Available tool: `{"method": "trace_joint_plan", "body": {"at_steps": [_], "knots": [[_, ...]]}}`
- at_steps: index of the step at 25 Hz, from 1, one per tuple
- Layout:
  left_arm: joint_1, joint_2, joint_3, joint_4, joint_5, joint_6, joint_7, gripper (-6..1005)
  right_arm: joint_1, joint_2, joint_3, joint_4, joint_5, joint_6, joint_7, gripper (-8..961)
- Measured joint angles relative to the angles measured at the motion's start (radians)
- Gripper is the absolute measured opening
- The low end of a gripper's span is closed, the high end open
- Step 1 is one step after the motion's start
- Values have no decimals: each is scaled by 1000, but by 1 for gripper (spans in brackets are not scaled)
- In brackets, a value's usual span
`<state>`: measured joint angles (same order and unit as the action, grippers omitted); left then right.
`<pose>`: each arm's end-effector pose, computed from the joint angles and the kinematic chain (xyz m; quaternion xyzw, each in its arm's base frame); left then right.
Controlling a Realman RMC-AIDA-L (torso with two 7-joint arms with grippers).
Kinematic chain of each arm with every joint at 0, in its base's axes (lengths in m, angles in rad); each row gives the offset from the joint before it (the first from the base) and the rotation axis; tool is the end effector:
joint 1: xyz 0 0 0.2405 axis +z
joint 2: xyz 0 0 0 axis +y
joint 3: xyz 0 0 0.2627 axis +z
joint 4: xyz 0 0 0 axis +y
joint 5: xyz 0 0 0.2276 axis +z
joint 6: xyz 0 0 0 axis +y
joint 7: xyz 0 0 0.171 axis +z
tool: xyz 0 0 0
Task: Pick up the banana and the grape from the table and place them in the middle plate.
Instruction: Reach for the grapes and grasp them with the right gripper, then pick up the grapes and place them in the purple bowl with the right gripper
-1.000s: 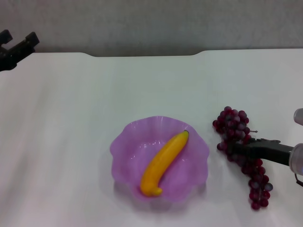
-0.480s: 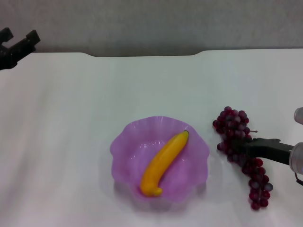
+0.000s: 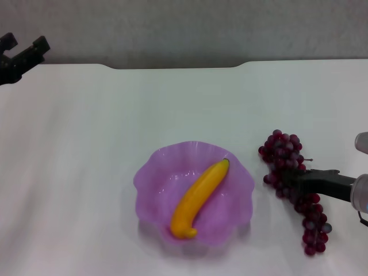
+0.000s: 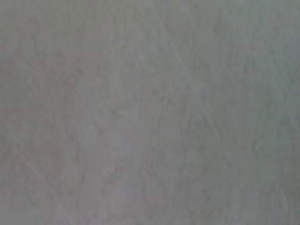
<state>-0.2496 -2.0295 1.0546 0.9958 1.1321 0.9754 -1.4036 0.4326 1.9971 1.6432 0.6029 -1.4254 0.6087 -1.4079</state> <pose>-0.2729 0.4079 0.1033 -0.7656 -0.2485 -0.3847 0.4517 0.3357 0.4047 -0.0635 -0.8286 0.4275 0.1253 0.3391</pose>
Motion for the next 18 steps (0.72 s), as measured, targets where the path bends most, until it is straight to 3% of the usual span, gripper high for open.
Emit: {"method": "trace_joint_plan", "body": {"at_steps": [18], "knots": [[12,0,1,23,0,2,-8,876,3,-1,-3,0,-51,3,7,283]]}}
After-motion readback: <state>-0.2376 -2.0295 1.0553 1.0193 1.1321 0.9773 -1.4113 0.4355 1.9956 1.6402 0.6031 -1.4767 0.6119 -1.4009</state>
